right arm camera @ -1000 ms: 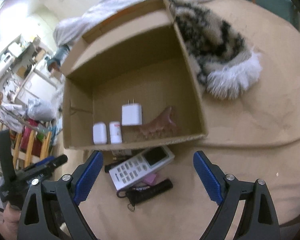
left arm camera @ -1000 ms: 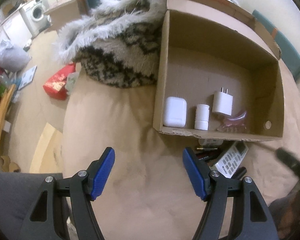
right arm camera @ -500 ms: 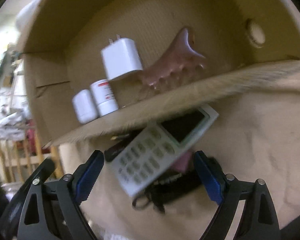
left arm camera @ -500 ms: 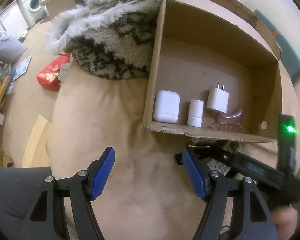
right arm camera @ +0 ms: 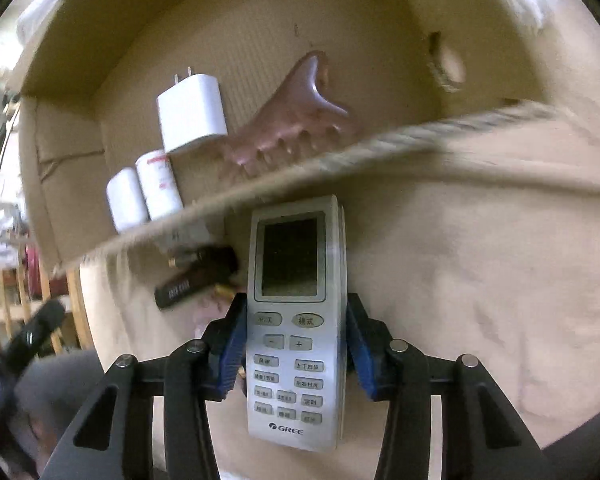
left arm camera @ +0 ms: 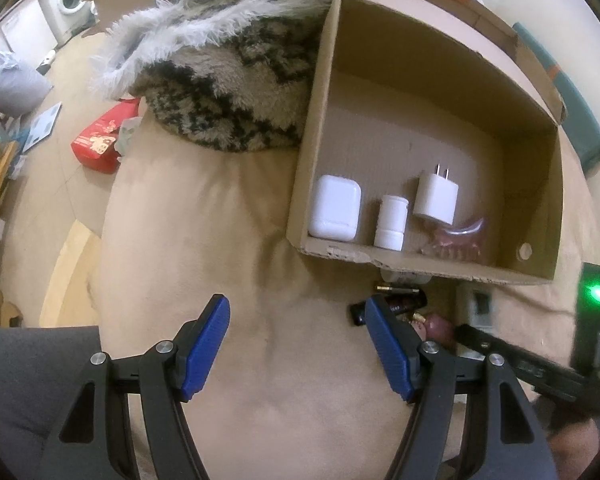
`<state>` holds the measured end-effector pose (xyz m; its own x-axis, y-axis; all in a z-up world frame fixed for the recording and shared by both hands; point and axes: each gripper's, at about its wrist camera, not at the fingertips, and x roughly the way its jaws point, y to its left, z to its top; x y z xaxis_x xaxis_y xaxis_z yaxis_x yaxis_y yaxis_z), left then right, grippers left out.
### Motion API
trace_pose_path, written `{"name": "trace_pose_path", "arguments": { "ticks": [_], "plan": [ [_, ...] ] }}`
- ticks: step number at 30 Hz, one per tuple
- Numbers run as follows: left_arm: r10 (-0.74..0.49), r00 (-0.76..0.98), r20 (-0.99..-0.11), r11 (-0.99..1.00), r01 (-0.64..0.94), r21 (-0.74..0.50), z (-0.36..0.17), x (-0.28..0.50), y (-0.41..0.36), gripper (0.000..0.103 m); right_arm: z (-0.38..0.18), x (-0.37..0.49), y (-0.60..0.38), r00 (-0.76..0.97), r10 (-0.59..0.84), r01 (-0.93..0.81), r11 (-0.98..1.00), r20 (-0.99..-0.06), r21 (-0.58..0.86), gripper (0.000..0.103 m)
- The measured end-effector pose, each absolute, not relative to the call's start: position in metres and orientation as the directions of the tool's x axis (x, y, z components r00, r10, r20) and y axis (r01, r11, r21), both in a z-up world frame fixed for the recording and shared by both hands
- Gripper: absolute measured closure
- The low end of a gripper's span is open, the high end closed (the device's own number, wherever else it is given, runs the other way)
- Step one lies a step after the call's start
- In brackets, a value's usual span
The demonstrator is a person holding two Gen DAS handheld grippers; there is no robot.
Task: Organize rigid objects
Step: 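Grasp the white GREE remote control with the right gripper and lift it, then grasp the black stick with the left gripper while the right gripper holds the remote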
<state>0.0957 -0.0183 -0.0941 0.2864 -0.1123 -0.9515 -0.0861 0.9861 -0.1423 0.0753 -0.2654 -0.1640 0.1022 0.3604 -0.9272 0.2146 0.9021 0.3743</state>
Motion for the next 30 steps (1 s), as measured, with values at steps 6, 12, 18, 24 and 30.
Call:
{"name": "trace_pose_path", "arguments": {
  "ticks": [6,12,18,24,30],
  "plan": [
    [-0.154,0.220,-0.963,0.980,-0.092,-0.178,-0.116,0.099,-0.034,0.035,-0.149,0.052,-0.284,0.156,0.359,0.206,0.900,-0.920,0.385,0.054],
    [-0.182,0.165,-0.969,0.970,-0.134,-0.205,-0.150,0.110,-0.076,0.035,-0.145,0.049,-0.298,0.205,0.390,0.234,0.871,-0.898,0.432,0.054],
    [-0.140,0.105,-0.985,0.968,-0.193,-0.158,-0.182,0.128,-0.098,0.018,-0.147,0.052,-0.313,0.208,0.417,0.261,0.848,-0.885,0.461,0.054],
    [-0.036,0.063,-0.997,0.981,-0.189,-0.048,-0.191,0.136,-0.118,0.009,-0.142,0.052,-0.322,0.236,0.433,0.277,0.828,-0.870,0.488,0.054],
    [0.046,0.050,-0.998,0.979,-0.199,0.035,-0.198,0.139,-0.133,0.000,-0.137,0.049,-0.330,0.238,0.433,0.277,0.828,-0.869,0.488,0.054]
  ]
}}
